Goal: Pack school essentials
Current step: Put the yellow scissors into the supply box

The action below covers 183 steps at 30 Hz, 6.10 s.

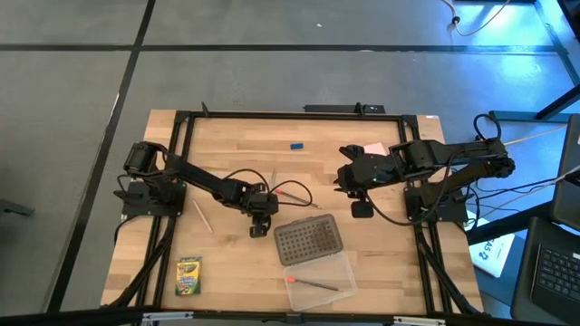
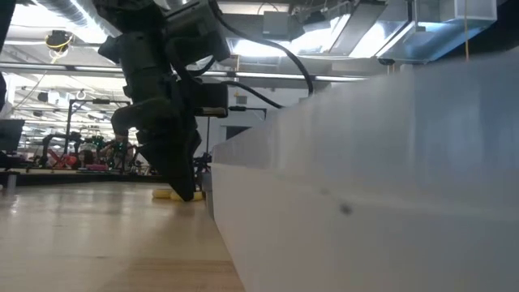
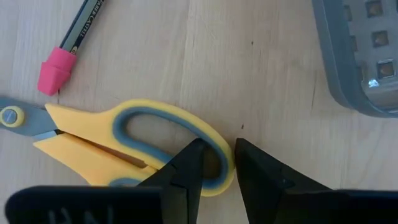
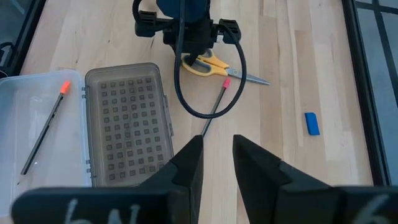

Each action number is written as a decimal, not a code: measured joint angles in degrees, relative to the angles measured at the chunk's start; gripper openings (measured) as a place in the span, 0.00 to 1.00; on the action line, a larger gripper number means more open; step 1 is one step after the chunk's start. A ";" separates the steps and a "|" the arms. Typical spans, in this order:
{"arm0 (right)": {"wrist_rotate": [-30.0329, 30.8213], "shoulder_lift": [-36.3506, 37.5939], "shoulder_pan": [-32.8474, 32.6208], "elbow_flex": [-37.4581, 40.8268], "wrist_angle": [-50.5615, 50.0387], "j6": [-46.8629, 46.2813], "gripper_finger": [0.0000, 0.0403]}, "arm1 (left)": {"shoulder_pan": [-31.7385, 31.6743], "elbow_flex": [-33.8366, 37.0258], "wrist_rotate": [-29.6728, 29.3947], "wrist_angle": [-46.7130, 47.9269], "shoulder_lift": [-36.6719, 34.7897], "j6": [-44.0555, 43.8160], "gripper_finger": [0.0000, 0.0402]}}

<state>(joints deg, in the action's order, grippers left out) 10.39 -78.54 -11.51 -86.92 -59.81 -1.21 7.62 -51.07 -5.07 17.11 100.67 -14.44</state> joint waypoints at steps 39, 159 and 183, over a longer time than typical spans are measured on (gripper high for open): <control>0.02 0.04 0.00 0.01 -0.09 0.00 0.22 | 0.39 0.44 -1.48 4.07 -4.01 -1.90 0.05; -4.87 8.11 0.02 0.03 -4.32 1.75 0.22 | 19.87 -12.81 7.48 -18.16 8.74 -1.67 0.06; -4.87 8.11 0.04 0.03 -4.33 1.90 0.22 | 20.94 -12.81 6.09 -17.60 8.74 13.07 0.06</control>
<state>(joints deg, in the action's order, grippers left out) 5.52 -70.43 -11.46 -86.89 -64.14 0.69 28.56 -63.88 1.02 -0.49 109.40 -1.37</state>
